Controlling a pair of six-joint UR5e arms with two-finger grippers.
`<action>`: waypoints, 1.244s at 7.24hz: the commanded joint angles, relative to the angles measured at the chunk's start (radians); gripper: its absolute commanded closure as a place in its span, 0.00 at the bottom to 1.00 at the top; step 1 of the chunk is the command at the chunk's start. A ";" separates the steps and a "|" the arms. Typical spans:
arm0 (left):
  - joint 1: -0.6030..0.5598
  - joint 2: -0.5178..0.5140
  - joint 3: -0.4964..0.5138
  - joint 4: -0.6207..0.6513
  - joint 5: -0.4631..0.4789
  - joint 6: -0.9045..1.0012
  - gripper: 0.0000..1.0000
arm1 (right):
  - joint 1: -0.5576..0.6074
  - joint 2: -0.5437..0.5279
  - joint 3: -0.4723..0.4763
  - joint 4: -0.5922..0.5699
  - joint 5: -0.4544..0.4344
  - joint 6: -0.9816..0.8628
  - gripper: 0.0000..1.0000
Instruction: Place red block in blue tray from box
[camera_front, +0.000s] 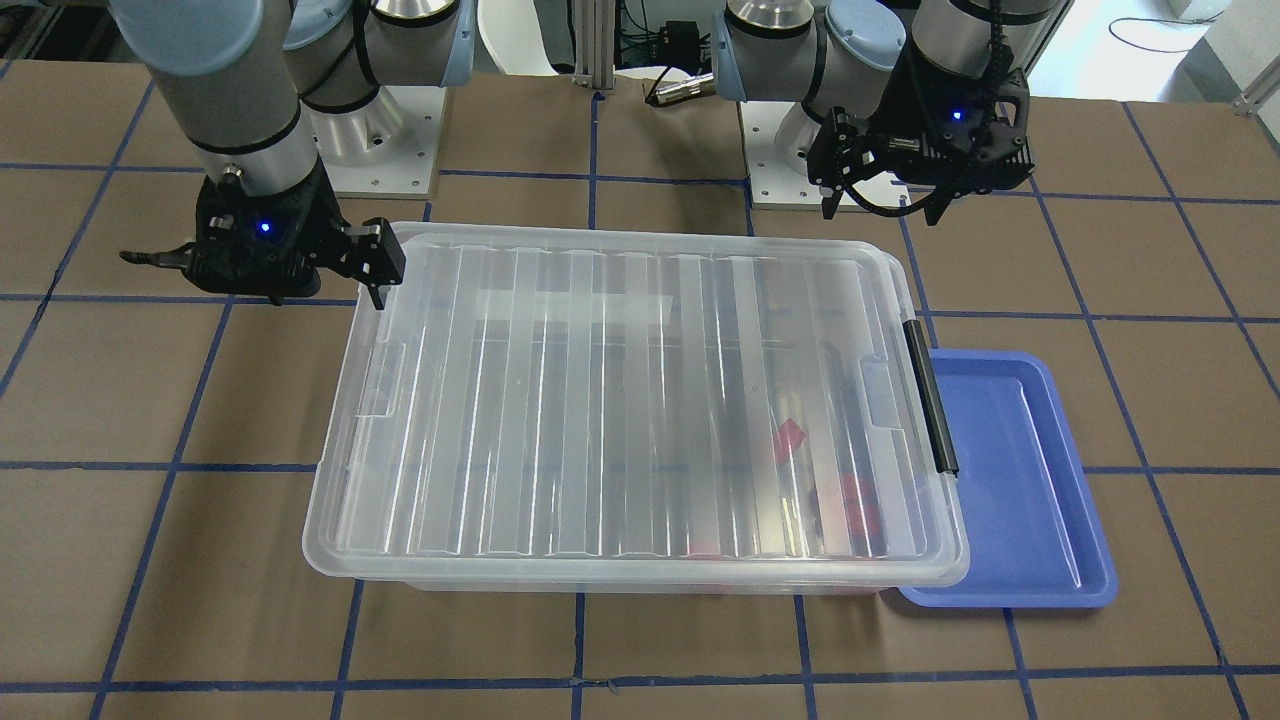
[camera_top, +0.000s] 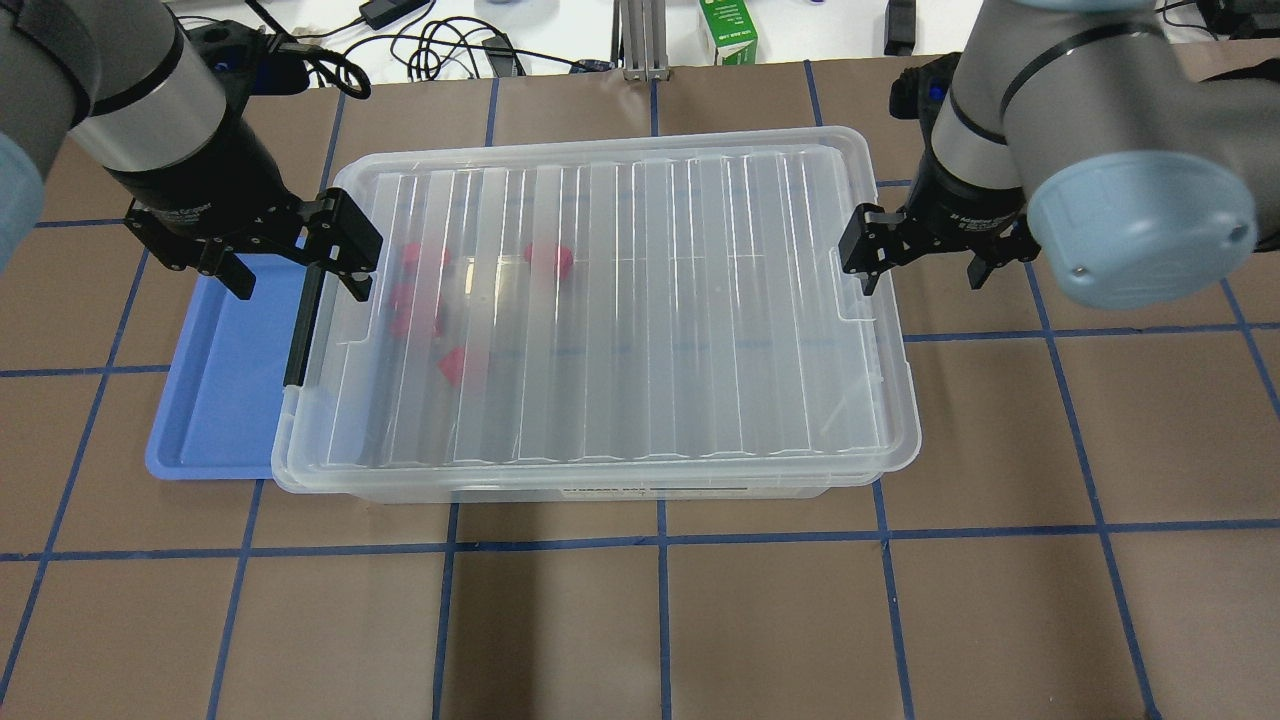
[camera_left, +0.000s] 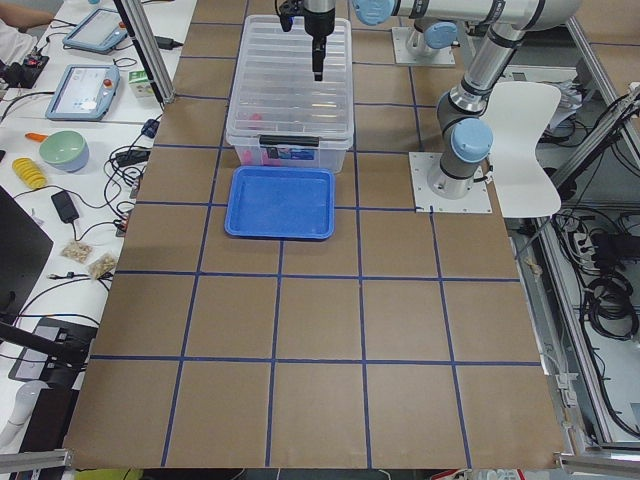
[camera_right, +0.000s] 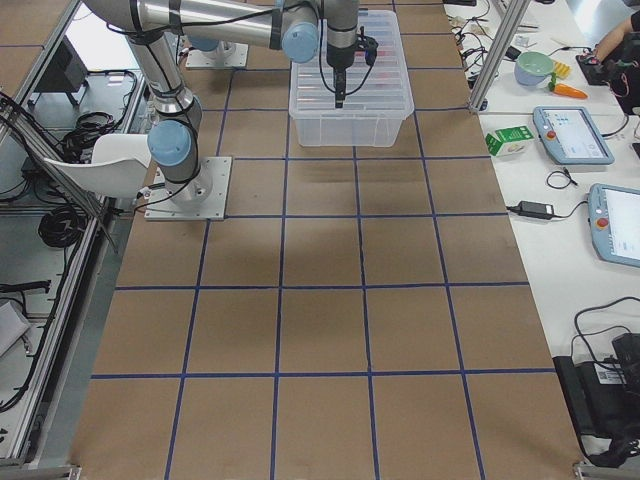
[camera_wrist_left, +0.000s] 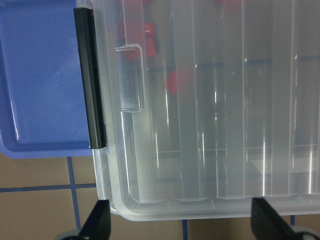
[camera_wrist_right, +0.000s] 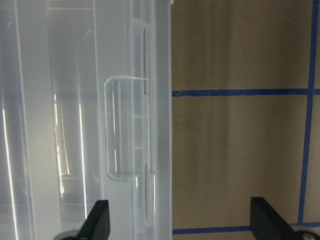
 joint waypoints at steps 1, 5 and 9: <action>-0.001 0.000 0.001 0.000 -0.002 0.000 0.00 | 0.000 0.033 0.046 -0.095 0.002 0.001 0.00; 0.001 0.000 0.000 0.000 0.000 0.000 0.00 | -0.029 0.071 0.058 -0.183 0.000 -0.045 0.02; 0.001 0.000 0.000 -0.002 0.003 0.002 0.00 | -0.110 0.091 0.061 -0.182 -0.003 -0.158 0.02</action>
